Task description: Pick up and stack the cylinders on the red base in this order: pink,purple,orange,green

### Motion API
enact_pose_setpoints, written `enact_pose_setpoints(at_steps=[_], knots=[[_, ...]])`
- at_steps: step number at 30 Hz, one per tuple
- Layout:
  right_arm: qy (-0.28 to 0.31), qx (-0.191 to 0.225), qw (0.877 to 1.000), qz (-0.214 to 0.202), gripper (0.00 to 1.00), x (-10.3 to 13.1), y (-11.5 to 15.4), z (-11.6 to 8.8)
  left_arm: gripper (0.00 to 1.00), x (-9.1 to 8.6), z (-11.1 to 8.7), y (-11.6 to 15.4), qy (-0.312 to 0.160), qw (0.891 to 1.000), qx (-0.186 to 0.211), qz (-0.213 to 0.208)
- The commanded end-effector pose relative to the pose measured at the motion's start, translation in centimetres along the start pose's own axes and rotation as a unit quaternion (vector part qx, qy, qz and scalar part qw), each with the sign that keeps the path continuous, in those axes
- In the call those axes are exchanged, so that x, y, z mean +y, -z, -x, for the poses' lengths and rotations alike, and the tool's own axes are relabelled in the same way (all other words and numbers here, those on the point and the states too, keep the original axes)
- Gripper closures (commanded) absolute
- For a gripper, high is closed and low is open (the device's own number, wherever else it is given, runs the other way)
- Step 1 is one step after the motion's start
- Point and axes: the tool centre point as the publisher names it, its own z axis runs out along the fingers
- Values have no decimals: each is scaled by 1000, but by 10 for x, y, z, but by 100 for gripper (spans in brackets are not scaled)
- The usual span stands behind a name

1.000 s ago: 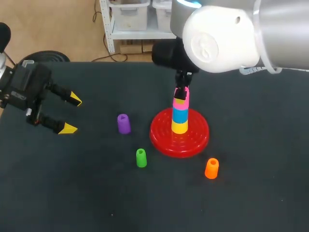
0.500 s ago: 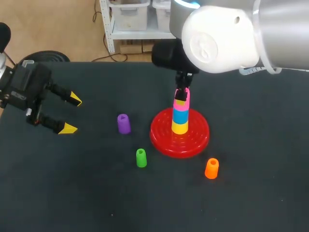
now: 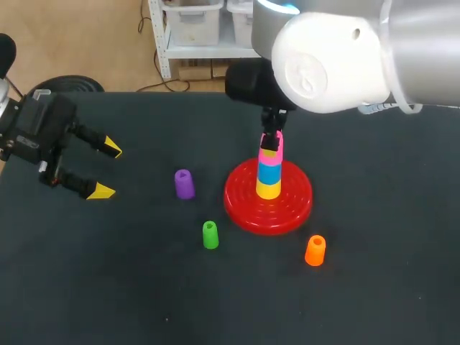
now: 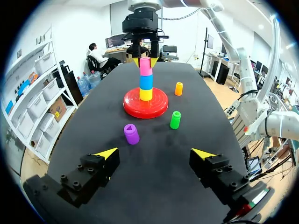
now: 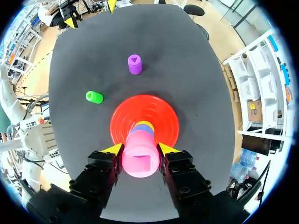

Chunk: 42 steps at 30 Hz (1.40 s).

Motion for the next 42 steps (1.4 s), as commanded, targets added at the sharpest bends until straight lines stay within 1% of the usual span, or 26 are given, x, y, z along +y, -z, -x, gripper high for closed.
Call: enact_pose_setpoints(at_steps=[1, 12, 26, 31, 42], knots=[[-1, 1, 1000, 1, 100, 1, -5, 0, 0, 0, -1, -1, -1, 1000, -1, 1], [0, 3, 1000, 10, 100, 0, -12, 2, 0, 0, -1, -1, -1, 1000, -1, 1], [-9, -1, 1000, 17, 100, -1, -19, -3, 0, 0, -1, -1, -1, 1000, -1, 1], [-20, -9, 1000, 13, 100, -2, -22, -4, 0, 0, -1, -1, -1, 1000, -1, 1], [-25, -9, 1000, 14, 100, -4, -27, -5, 0, 0, -1, -1, -1, 1000, -1, 1]])
